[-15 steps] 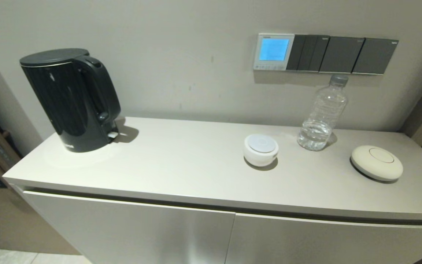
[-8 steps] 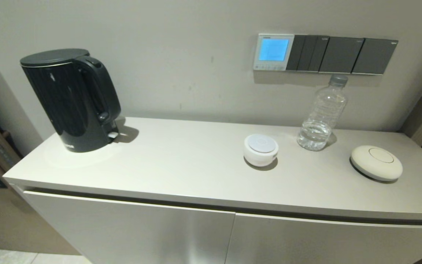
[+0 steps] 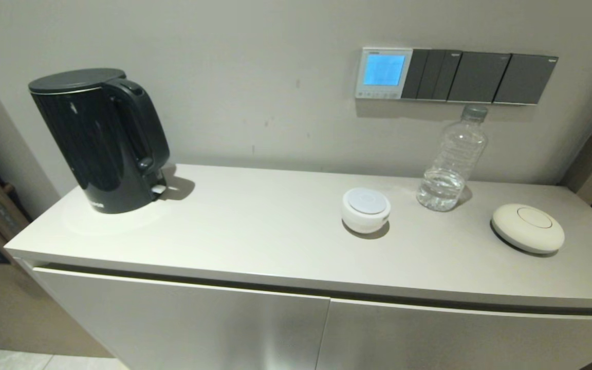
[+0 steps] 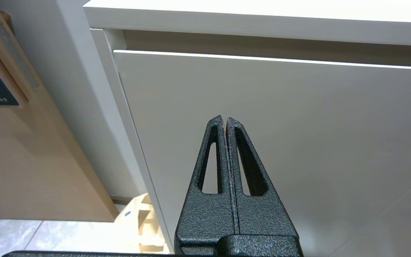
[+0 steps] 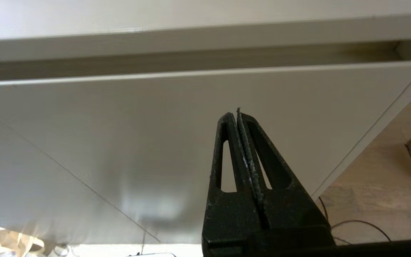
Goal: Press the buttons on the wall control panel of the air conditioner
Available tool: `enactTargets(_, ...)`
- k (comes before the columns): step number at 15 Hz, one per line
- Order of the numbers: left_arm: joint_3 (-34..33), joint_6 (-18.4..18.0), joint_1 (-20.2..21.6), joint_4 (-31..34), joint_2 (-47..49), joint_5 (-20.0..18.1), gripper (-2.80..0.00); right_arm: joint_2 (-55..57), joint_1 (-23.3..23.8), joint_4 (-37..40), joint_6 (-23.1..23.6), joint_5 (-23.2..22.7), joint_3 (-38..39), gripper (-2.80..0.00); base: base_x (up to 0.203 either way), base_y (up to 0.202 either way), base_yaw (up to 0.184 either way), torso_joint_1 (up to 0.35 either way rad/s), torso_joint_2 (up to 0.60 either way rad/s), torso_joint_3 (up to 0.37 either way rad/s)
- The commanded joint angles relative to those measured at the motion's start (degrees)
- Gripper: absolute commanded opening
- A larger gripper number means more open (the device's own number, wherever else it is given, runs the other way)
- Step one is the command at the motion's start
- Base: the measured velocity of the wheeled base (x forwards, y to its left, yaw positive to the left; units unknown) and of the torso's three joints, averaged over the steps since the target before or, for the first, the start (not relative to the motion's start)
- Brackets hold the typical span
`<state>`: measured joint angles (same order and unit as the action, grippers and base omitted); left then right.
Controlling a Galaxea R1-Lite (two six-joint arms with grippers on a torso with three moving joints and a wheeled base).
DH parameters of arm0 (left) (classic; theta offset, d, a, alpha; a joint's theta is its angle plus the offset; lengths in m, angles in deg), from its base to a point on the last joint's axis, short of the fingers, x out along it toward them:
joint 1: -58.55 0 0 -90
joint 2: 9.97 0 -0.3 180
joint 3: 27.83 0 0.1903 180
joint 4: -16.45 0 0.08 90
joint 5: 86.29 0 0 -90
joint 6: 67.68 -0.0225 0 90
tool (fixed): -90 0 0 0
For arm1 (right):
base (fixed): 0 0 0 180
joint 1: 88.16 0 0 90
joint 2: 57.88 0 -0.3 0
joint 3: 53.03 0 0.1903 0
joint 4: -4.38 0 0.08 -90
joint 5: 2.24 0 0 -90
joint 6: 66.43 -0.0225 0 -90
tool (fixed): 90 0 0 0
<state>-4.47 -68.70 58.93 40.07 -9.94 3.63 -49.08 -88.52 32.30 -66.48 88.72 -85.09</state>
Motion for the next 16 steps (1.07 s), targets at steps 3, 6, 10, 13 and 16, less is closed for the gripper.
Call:
enactTargets(3, 0.0, 0.0, 0.1, 0.0, 0.0, 0.0, -2.80, -8.9, -0.1, 0.0, 0.3, -0.3, 6.7, -2.80, 0.000, 0.000, 0.000, 0.000, 0.00, 0.000)
enactTargets(6, 0.0, 0.0, 0.0, 0.0, 0.0, 0.0, -2.80, -9.1, -0.1, -1.6, 0.4, -0.6, 7.4, -2.80, 0.000, 0.000, 0.000, 0.000, 0.00, 0.000)
enactTargets(10, 0.0, 0.0, 0.0, 0.0, 0.0, 0.0, -2.80, -9.2, -0.1, -4.1, 0.1, -0.6, 8.4, -2.80, 0.000, 0.000, 0.000, 0.000, 0.00, 0.000)
enactTargets(13, 0.0, 0.0, 0.0, 0.0, 0.0, 0.0, -2.80, -9.2, -0.1, -4.8, -0.3, -0.6, 8.8, -2.80, 0.000, 0.000, 0.000, 0.000, 0.00, 0.000)
enactTargets(16, 0.0, 0.0, 0.1, 0.0, 0.0, 0.0, -2.80, -9.2, 0.0, -4.8, -0.5, -0.6, 8.8, -2.80, 0.000, 0.000, 0.000, 0.000, 0.00, 0.000)
